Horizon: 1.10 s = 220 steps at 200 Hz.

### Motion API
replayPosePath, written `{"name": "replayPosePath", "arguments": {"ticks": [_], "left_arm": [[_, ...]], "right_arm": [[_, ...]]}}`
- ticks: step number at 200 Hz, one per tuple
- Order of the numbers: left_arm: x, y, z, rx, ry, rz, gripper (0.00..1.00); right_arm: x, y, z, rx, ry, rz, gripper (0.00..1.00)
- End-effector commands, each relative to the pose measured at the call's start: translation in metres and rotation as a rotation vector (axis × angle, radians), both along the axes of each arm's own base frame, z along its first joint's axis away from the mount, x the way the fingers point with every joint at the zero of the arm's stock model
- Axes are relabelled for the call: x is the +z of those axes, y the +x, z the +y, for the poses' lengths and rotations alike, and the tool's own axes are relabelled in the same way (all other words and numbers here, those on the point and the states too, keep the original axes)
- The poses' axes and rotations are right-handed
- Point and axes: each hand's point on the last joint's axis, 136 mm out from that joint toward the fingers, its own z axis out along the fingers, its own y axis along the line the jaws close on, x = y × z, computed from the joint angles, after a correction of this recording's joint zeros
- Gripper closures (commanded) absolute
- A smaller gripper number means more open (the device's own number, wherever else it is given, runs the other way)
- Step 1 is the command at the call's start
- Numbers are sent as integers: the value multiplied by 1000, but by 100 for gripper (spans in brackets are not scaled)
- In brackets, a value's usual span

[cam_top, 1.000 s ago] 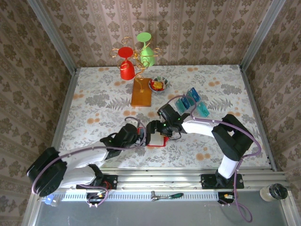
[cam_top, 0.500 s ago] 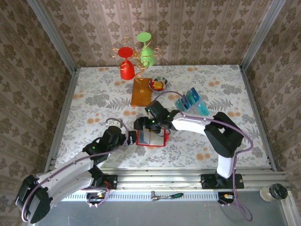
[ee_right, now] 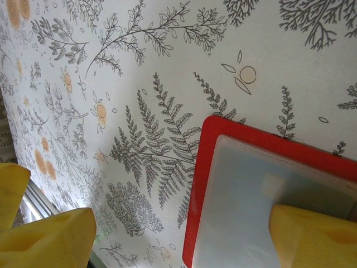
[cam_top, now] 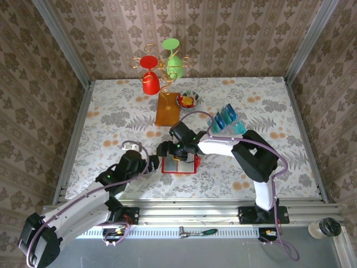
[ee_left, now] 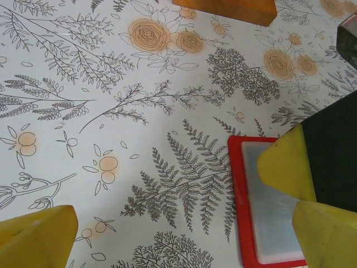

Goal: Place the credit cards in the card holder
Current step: Turn over the card slot in the card holder.

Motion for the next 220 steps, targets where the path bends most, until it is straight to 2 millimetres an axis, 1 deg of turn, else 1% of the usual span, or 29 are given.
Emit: {"name": "replayPosePath", "arguments": {"ticks": [1,33,47,77,90,100,103,128,146,172,203,220], "left_arm": [[-7,-2,6,21,5,23,0],[-9,-2,3,12,-1,33,0],[-10,-2,1,7,0,40,0],[-10,-1,-2,-5,4,49,0],[-10,0,-4,-12,5,53,0],[-10,1,-6,-18,3,54,0],[-10,1,-7,-19,4,54,0],[-9,5,-11,-29,4,59,0],[-8,7,-15,-39,7,63,0],[-8,10,-18,-49,17,70,0],[-11,11,-21,-60,32,81,0],[-14,12,-22,-65,36,90,0]], "right_arm": [[22,0,1,18,25,-25,18],[34,-1,-9,24,11,-59,19],[34,-1,-16,20,1,-66,20],[30,-4,-29,13,-21,-67,26],[28,-6,-34,14,-35,-68,31],[27,-5,-38,9,-46,-71,38],[26,-5,-39,7,-48,-70,42],[19,-5,-39,12,-61,-62,69],[12,-5,-37,20,-63,-47,83],[1,-6,-36,27,-74,-27,93],[-16,-8,-39,26,-102,-6,96],[-22,-8,-37,30,-102,3,97]]}}
